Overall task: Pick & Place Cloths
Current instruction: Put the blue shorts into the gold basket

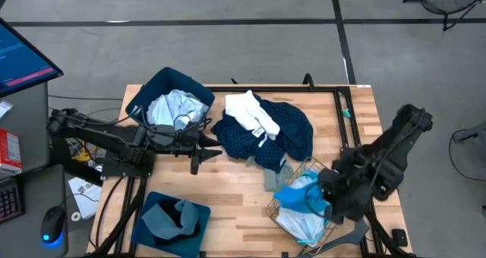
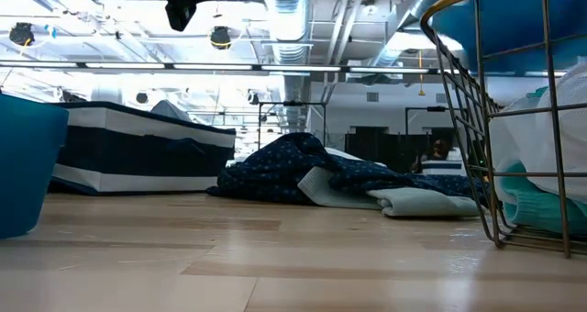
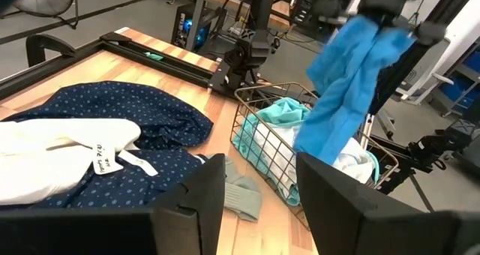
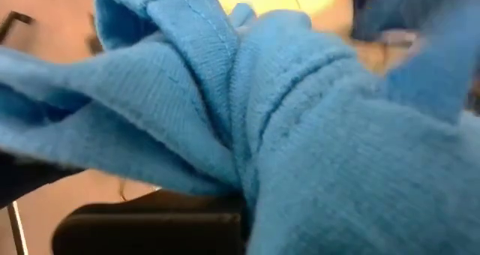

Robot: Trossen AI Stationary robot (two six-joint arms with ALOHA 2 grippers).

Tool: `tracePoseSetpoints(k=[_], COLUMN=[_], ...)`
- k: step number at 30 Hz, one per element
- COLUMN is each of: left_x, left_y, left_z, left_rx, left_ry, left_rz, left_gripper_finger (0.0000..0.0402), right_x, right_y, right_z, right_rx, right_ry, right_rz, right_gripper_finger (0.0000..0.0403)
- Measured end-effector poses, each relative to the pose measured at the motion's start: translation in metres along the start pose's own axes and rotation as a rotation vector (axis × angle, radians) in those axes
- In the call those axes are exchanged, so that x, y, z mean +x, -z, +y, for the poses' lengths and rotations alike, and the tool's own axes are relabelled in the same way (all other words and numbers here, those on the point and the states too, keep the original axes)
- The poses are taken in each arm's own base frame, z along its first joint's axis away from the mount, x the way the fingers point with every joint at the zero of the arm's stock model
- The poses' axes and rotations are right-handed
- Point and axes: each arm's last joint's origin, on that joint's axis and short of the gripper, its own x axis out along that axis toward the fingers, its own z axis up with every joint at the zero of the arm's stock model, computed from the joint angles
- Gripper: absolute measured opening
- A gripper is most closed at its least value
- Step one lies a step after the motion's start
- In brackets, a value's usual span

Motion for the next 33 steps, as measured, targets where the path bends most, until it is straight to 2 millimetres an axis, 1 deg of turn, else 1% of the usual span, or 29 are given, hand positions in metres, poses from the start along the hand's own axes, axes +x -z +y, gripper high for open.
tracePoseSetpoints(k=[3,5,11,17,21,24,28,30,33], left_x=[0.0,0.0,0.0,0.0,0.0,0.0,0.0,0.0,0.0], left_y=[0.0,0.0,0.0,0.0,0.0,0.0,-0.001,-0.001,-0.001], left_z=[0.0,0.0,0.0,0.0,0.001,0.001,0.002,0.002,0.003], left_rx=[0.0,0.0,0.003,0.007,0.007,0.008,0.009,0.011,0.011], left_ry=[0.0,0.0,-0.002,-0.008,-0.018,-0.035,-0.068,-0.082,-0.087], left_rz=[0.0,0.0,0.0,-0.002,-0.007,-0.014,-0.028,-0.034,-0.036], left_gripper_finger=[0.0144,0.0144,0.0144,0.0144,0.0144,0.0144,0.0144,0.0144,0.0144], right_x=[0.016,0.029,0.073,0.122,0.147,0.157,0.159,0.16,0.16], right_y=[0.018,0.025,0.031,0.041,0.047,0.049,0.047,0.045,0.042], right_z=[-0.001,-0.003,-0.013,-0.034,-0.051,-0.06,-0.063,-0.064,-0.064], right_rx=[0.058,0.088,0.151,0.217,0.284,0.309,0.264,0.233,0.204], right_ry=[0.042,0.061,0.031,0.041,0.044,0.053,0.054,0.049,0.018], right_rz=[0.05,0.06,0.094,0.185,0.216,0.215,0.213,0.213,0.245], right_gripper_finger=[0.0016,0.0016,0.0016,0.0019,0.0031,0.0043,0.0065,0.0084,0.0125])
